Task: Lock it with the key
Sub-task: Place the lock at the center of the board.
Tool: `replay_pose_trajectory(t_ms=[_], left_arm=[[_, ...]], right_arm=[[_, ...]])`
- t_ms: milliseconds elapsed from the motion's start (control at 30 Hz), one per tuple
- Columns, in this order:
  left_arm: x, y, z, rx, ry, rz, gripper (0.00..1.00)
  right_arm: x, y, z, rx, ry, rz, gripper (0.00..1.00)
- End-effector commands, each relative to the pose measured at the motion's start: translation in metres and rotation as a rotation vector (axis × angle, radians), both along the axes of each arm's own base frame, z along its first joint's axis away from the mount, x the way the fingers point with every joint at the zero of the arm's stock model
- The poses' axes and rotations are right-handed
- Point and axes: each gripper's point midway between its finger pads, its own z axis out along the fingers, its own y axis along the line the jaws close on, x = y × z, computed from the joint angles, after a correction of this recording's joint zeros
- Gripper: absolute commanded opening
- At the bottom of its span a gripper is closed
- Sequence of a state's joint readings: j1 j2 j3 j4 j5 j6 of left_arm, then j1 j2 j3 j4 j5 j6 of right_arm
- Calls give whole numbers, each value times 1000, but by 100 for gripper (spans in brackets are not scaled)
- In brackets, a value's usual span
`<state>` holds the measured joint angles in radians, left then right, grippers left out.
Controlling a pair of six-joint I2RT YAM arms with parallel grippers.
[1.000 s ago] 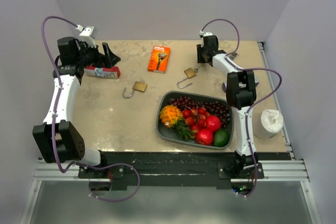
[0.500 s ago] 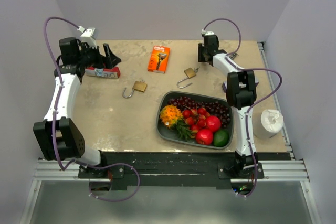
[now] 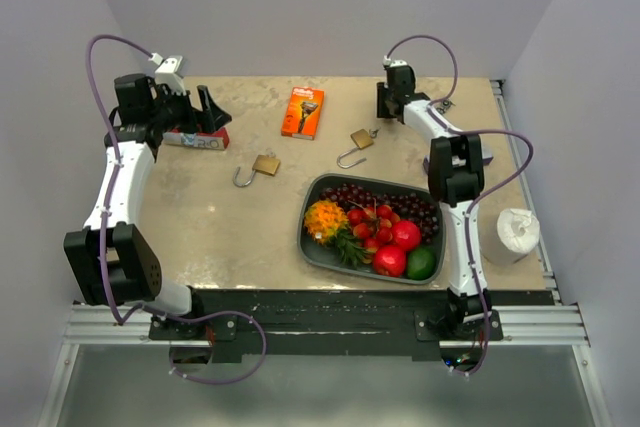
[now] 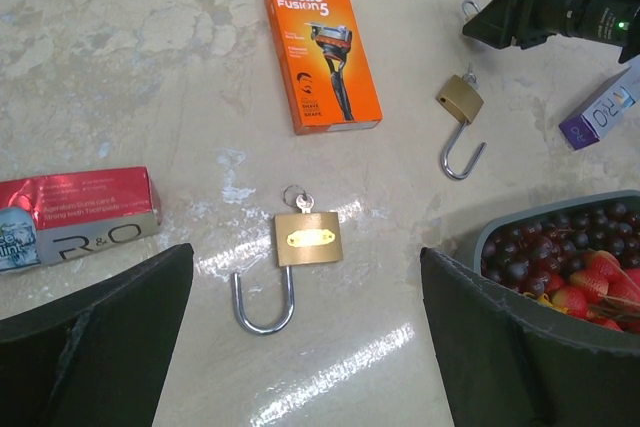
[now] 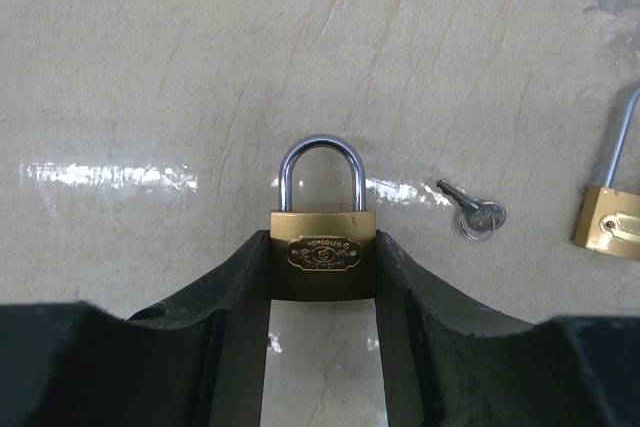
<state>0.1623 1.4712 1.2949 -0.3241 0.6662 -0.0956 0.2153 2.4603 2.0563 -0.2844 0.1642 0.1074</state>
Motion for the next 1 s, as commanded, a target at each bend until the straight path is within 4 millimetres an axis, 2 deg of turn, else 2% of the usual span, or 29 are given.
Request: replay_pose_trajectory(t_ms=[0, 100, 267, 333, 433, 533, 667, 700, 767, 800, 900, 967], left_arm=[[0, -1, 5, -16, -10, 6, 99], [0, -1, 5, -18, -10, 6, 100], [1, 0, 4, -15, -10, 8, 100], [2, 0, 4, -13, -11, 9, 100], [3, 0, 6, -10, -15, 5, 100], [5, 1, 8, -4, -21, 5, 99], [7, -1, 14, -6, -38, -19, 99], [8, -3, 16, -6, -40, -27, 100], [9, -3, 18, -2, -49, -38, 100], [10, -3, 19, 0, -52, -41, 99], [13, -1, 28, 11, -90, -37, 100], [16, 2, 33, 20, -119, -13, 100]], right_arm=[[15, 5, 13, 16, -26, -3, 26], [18, 4, 17, 18, -29, -8, 29], [18, 5, 18, 17, -33, -9, 50], [18, 5, 19, 20, -36, -9, 66], [17, 8, 24, 30, -41, 15, 80], [19, 14, 39, 43, -70, 58, 84], [22, 30, 87, 48, -173, 190, 87], [20, 42, 117, 69, -235, 274, 88], [16, 50, 147, 30, -311, 385, 94], [9, 58, 174, 6, -375, 491, 95], [-12, 73, 204, -52, -442, 682, 96], [-24, 83, 203, -53, -429, 779, 97]])
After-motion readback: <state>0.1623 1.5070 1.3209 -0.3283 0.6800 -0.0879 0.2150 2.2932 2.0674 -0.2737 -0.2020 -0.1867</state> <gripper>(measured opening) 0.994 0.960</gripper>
